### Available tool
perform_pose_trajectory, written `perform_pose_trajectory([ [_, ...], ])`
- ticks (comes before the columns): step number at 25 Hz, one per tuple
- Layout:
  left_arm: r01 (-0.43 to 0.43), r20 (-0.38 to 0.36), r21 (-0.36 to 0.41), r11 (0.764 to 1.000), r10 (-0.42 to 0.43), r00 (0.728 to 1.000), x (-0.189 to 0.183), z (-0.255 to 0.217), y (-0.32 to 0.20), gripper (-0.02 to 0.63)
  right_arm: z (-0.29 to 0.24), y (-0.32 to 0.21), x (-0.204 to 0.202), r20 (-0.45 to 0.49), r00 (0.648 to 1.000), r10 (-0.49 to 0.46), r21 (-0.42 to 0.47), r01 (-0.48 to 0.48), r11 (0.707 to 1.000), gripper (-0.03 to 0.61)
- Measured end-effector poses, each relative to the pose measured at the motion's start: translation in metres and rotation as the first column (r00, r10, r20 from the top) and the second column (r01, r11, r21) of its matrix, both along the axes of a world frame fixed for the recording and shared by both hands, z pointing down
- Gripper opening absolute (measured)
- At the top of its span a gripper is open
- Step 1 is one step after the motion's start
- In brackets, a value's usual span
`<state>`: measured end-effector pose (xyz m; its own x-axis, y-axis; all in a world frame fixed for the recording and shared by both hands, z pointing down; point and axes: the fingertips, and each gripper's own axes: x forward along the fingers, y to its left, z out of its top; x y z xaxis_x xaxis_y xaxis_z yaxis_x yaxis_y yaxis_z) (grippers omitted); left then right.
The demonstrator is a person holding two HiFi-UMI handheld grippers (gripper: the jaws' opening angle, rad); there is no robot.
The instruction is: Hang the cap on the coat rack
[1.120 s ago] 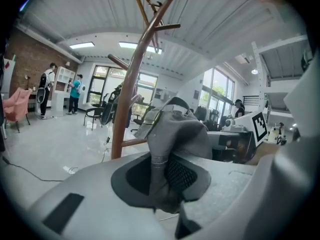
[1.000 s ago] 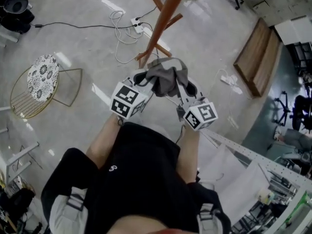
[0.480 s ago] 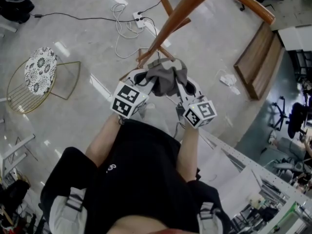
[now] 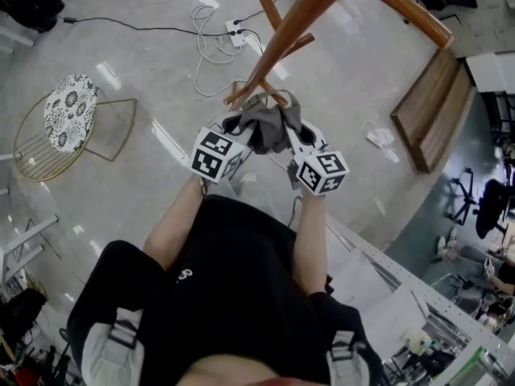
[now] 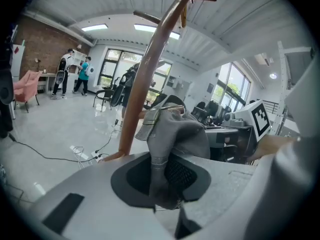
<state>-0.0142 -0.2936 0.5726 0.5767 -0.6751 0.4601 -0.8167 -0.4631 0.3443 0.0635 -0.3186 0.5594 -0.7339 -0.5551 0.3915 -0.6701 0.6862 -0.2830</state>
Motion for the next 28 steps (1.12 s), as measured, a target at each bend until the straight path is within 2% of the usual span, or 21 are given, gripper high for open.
perform_pose_trajectory([
  [8,0.056,0.051,-0.081,0.995,-0.052,0.997,-0.012,0.034,-0.014,0.052,0.038,-0.021,-0.018,-0.054,0.998,-0.039,-0.074,0.035,0.997,0.026],
  [15,0.092,0.079,-0.115,0.989,-0.083,0.993,-0.019,0.065,-0.021,0.051,0.07,-0.031,-0.04,-0.1,0.995,-0.014,-0.142,-0.001,0.99,0.032],
  [17,0.105,0.08,-0.115,0.988,-0.097,0.992,-0.02,0.067,-0.024,0.052,0.074,-0.035,-0.043,-0.113,0.994,0.004,-0.144,-0.02,0.989,0.061],
  [20,0.108,0.089,-0.12,0.987,-0.098,0.991,-0.023,0.07,-0.024,0.077,0.076,-0.037,-0.041,-0.116,0.993,0.018,-0.153,-0.035,0.988,0.138],
  [28,0.12,0.092,-0.133,0.984,-0.108,0.99,-0.024,0.066,-0.007,0.123,0.055,-0.03,-0.025,-0.086,0.996,0.016,-0.126,-0.027,0.992,0.184],
])
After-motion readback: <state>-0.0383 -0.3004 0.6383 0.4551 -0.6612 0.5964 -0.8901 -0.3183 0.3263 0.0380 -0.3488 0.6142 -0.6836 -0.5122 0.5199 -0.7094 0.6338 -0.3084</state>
